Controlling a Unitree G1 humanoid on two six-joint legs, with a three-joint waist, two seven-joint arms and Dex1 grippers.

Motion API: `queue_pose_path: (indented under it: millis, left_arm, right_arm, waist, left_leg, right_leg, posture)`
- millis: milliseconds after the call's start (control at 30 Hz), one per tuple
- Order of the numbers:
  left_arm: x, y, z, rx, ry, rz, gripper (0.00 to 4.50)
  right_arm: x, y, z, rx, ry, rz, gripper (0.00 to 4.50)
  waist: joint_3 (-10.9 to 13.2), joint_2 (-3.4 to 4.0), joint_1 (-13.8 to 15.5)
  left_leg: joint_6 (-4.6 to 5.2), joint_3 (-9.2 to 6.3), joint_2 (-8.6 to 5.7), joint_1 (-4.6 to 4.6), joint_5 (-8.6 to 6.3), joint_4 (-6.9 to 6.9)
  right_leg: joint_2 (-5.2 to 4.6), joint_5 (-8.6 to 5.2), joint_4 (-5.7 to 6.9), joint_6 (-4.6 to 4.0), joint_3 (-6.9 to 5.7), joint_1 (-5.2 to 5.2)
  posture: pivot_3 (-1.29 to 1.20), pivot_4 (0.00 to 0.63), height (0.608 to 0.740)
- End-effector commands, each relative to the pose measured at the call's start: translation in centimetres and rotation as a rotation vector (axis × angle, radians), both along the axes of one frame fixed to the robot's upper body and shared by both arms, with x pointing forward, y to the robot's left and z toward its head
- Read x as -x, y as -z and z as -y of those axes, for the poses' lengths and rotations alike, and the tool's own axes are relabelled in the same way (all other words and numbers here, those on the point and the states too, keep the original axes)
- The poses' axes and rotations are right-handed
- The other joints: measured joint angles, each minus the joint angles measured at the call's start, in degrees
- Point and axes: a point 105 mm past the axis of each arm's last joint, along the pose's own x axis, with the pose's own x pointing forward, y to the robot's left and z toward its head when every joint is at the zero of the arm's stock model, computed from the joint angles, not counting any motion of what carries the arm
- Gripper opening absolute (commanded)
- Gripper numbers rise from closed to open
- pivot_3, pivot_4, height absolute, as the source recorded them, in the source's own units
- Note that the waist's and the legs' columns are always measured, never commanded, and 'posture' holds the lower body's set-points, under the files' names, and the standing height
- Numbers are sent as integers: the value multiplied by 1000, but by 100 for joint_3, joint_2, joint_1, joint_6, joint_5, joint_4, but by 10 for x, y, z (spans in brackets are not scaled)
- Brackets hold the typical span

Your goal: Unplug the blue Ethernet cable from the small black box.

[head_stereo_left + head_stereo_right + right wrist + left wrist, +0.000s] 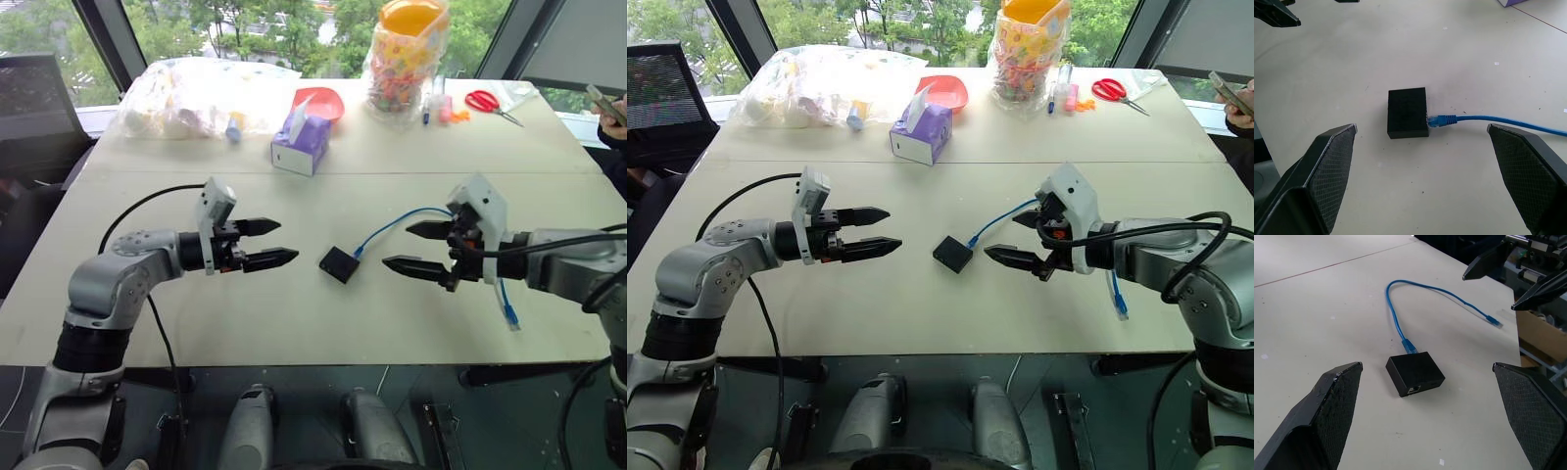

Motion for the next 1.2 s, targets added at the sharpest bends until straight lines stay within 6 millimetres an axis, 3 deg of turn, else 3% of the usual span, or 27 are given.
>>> queue_pose_path:
  millis: [33, 433, 667, 800, 1133, 1200]
  left_arm:
    - [1, -9, 2, 9, 18, 37, 4435]
    - [3, -10, 1, -17, 16, 25, 4435]
    - [-1, -14, 3, -2, -5, 56, 4435]
    - [-1, -10, 9, 2, -5, 67, 4435]
    - [0, -10, 6, 20, -59, 94, 4435]
    - [3, -9, 2, 26, -90, 98, 4435]
  right_arm:
    - [2, -7, -2, 6, -12, 43, 4500]
    - [1, -7, 1, 152, -90, 104, 4500]
    - [-16, 1, -1, 335, -217, 182, 4500]
    - [-37, 15, 0, 535, -344, 238, 4500]
    - [-86, 34, -23, 655, -540, 204, 4500]
    - [-96, 37, -35, 707, -611, 213, 4500]
  waist:
    - [0, 0, 0]
    - [0, 0, 2]
    - [1, 1, -18]
    - [1, 2, -22]
    - [2, 4, -7]
    - [3, 4, -23]
  left_leg:
    - [0, 0, 0, 0, 0, 0]
    - [0, 0, 0, 0, 0, 0]
    - [0, 8, 1, 0, 0, 0]
    - [0, 10, 1, 1, 0, 0]
    - [0, 13, 2, -2, 0, -3]
    - [0, 13, 2, -3, 0, -3]
  right_leg:
    - [0, 0, 0, 0, 0, 0]
    - [-1, 0, -2, 0, -1, -1]
    - [-1, 0, -7, 0, 2, -4]
    - [-1, 0, -8, 0, 3, -4]
    - [3, 13, -4, 23, 3, -8]
    - [3, 13, -4, 24, 2, -8]
  posture:
    - [0, 150, 735]
    - [0, 150, 735]
    - [0, 150, 735]
    - [0, 150, 735]
    - [0, 150, 735]
    - [0, 150, 735]
